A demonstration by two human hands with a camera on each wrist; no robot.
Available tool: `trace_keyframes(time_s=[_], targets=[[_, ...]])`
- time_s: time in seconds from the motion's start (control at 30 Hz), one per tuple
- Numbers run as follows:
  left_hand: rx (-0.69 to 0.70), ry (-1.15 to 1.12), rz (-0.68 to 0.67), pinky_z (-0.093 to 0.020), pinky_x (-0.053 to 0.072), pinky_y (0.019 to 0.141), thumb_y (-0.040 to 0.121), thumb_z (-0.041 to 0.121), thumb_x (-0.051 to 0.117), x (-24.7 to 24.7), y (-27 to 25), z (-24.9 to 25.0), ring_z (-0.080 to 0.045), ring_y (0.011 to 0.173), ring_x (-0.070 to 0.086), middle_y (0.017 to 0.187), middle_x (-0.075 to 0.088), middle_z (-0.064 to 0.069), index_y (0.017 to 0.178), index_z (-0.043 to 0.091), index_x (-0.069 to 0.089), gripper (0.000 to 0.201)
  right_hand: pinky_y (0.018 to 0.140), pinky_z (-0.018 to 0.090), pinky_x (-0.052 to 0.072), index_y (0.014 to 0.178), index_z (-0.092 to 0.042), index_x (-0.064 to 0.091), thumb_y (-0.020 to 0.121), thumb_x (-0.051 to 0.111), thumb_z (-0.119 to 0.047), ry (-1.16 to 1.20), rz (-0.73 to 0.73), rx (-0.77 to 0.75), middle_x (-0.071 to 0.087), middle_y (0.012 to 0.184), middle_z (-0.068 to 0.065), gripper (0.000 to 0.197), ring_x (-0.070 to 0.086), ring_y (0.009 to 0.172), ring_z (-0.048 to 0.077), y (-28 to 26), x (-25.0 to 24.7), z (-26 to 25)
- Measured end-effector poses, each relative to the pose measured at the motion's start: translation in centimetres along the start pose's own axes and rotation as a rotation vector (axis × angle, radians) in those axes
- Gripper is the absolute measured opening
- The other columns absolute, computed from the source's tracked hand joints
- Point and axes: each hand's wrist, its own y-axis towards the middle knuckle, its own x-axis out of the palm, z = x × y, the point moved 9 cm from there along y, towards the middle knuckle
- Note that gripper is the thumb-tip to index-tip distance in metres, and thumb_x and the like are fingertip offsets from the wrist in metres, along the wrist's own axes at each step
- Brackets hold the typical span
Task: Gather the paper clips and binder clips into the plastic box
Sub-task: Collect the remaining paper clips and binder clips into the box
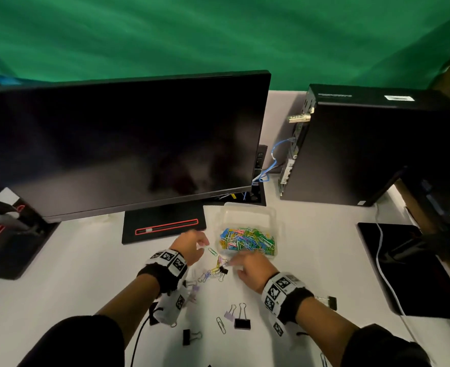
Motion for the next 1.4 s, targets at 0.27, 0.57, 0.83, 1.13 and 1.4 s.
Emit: trace_keyframes(time_s=[0.27, 0.57, 0.83, 1.13, 1.4], targets=[[0.107, 0.178, -0.058, -0.033, 0.029, 0.113, 0.092, 0.009, 0.047, 3.0, -0.8, 0.3, -0.021, 0.133, 0.031, 0.145, 0.033, -0.001, 0.137, 0.023, 0.04, 0.047, 0.096, 0.036, 0.043, 0.123, -0.01, 0.054, 0.09, 0.041, -0.003, -0.233, -0.038, 0.073, 0.055, 0.126, 0.015, 0.035, 0.054, 0.113, 0.031, 2.0, 1.6, -1.3], [0.088, 0.254, -0.079, -0.035, 0.044, 0.096, 0.09, 0.009, 0.05, 3.0, 0.0, 1.0, -0.029, 0.109, 0.053, 0.118, 0.051, -0.015, 0.108, 0.004, 0.059, 0.02, 0.087, 0.034, 0.047, 0.097, -0.008, 0.06, 0.088, 0.048, -0.009, -0.124, -0.065, 0.127, 0.053, 0.115, 0.012, 0.015, 0.057, 0.101, 0.028, 1.2, 2.4, -0.2], [-0.014, 0.126, -0.119, -0.032, 0.043, 0.096, 0.09, 0.015, 0.046, 3.9, -1.0, 0.8, -0.027, 0.11, 0.053, 0.12, 0.05, -0.014, 0.108, 0.006, 0.056, 0.023, 0.083, 0.033, 0.048, 0.087, -0.009, 0.059, 0.081, 0.054, -0.015, -0.066, -0.107, 0.126, 0.059, 0.105, 0.013, 0.01, 0.058, 0.095, 0.027, 0.5, 2.2, 0.0], [-0.032, 0.1, -0.087, -0.03, 0.04, 0.094, 0.083, 0.03, 0.064, 4.6, -1.3, 1.5, -0.025, 0.111, 0.051, 0.121, 0.051, -0.011, 0.113, 0.009, 0.053, 0.038, 0.059, 0.018, 0.046, 0.071, -0.019, 0.058, 0.079, 0.057, -0.007, 0.137, 0.157, 0.12, 0.058, 0.07, -0.004, 0.015, 0.055, 0.065, 0.012, 1.1, -5.1, 0.7], [-0.015, 0.228, -0.116, -0.035, 0.04, 0.098, 0.093, 0.018, 0.049, 4.5, -1.2, 2.2, -0.031, 0.115, 0.051, 0.125, 0.051, -0.017, 0.119, 0.001, 0.052, 0.031, 0.069, 0.023, 0.043, 0.088, -0.013, 0.061, 0.079, 0.061, -0.01, 0.108, 0.259, 0.197, 0.063, 0.086, 0.005, 0.009, 0.056, 0.078, 0.019, 1.1, -7.4, 2.9]])
